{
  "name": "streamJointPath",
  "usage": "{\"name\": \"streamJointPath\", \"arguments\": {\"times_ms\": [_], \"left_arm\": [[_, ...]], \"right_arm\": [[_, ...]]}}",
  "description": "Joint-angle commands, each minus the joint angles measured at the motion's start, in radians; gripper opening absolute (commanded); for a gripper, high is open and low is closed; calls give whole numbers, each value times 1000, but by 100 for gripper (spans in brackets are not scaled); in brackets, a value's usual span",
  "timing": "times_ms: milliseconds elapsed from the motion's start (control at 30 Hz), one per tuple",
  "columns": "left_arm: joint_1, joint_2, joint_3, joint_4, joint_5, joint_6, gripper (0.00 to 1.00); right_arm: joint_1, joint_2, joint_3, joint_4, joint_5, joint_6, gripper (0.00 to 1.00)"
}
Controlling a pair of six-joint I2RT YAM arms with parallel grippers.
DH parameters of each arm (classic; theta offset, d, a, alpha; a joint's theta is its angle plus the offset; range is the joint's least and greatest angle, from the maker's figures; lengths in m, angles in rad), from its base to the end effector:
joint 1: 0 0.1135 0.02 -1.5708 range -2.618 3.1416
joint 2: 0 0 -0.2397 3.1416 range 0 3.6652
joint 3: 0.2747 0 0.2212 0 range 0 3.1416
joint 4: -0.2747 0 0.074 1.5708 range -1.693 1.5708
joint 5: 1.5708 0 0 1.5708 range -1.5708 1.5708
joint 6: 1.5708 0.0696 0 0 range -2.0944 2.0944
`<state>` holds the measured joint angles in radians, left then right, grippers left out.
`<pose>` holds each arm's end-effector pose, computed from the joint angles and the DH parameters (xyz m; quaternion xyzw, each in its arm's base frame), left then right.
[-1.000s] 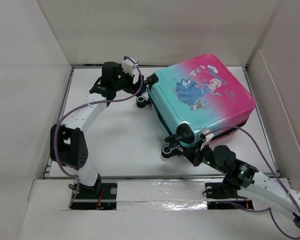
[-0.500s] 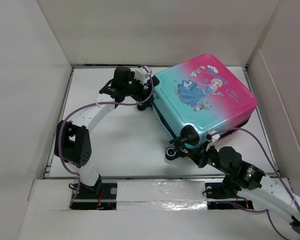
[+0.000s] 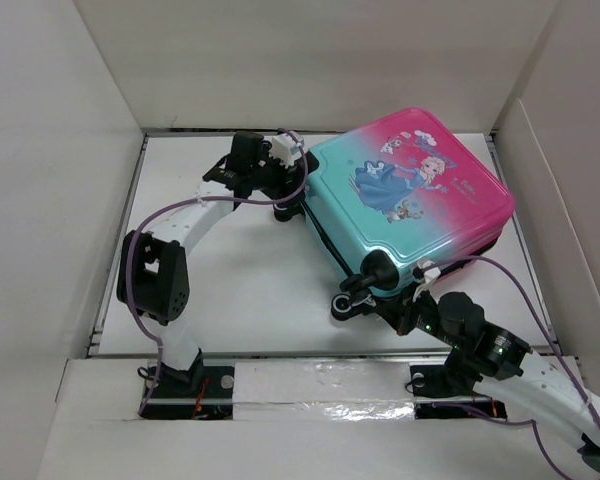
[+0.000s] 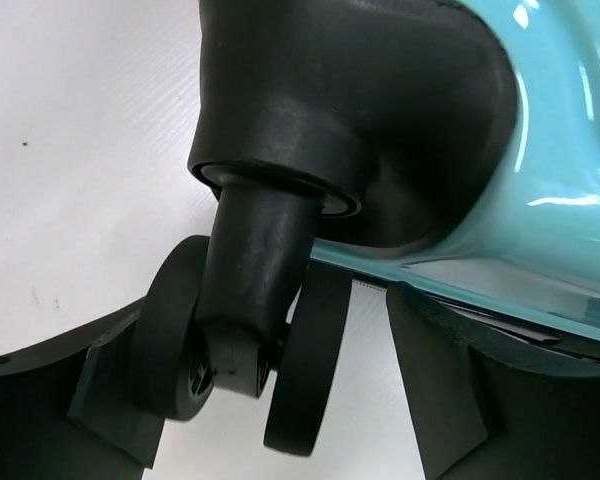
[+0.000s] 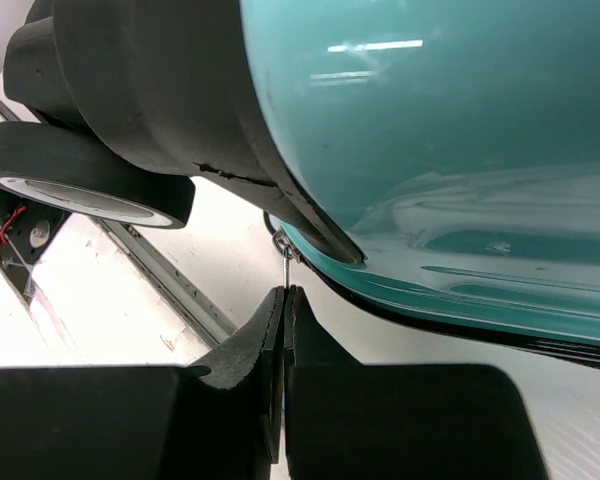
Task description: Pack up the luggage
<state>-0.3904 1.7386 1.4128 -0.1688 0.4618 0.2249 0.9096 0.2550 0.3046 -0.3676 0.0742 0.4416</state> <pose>0.3590 -0.1813 0.2738 0.3649 0.7611 -0.2371 0.4810 0.0863 0.1025 0.1996 -0.1666 0.7926 0.3429 0.4759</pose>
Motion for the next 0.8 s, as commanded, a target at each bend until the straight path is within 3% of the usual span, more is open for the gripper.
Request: {"name": "streamJointPath", "arguments": {"times_ms": [0, 100, 233, 267, 400, 500, 733, 767], "left_arm": [[24, 12, 60, 15, 61, -12, 76], [24, 19, 64, 15, 64, -12, 70], [33, 18, 60, 28, 74, -16, 55], [33, 18, 58, 38, 77, -27, 44], [33, 1, 60, 69, 87, -45, 25], [33, -19, 55, 106, 90, -70, 0], [33, -103, -61, 303, 72, -200, 0], [33, -119, -96, 390, 72, -222, 0]], "right_arm": [[-14, -19, 77, 145, 18, -9, 0], [-14, -14, 77, 147, 21, -9, 0], [-14, -7, 77, 151, 18, -14, 0], [-14, -5, 77, 151, 18, -12, 0], [-14, 1, 77, 151, 15, -15, 0], [-14, 1, 77, 151, 27, -11, 0], [-34, 33, 77, 199, 58, -20, 0], [-49, 64, 76, 214, 62, -32, 0]]}}
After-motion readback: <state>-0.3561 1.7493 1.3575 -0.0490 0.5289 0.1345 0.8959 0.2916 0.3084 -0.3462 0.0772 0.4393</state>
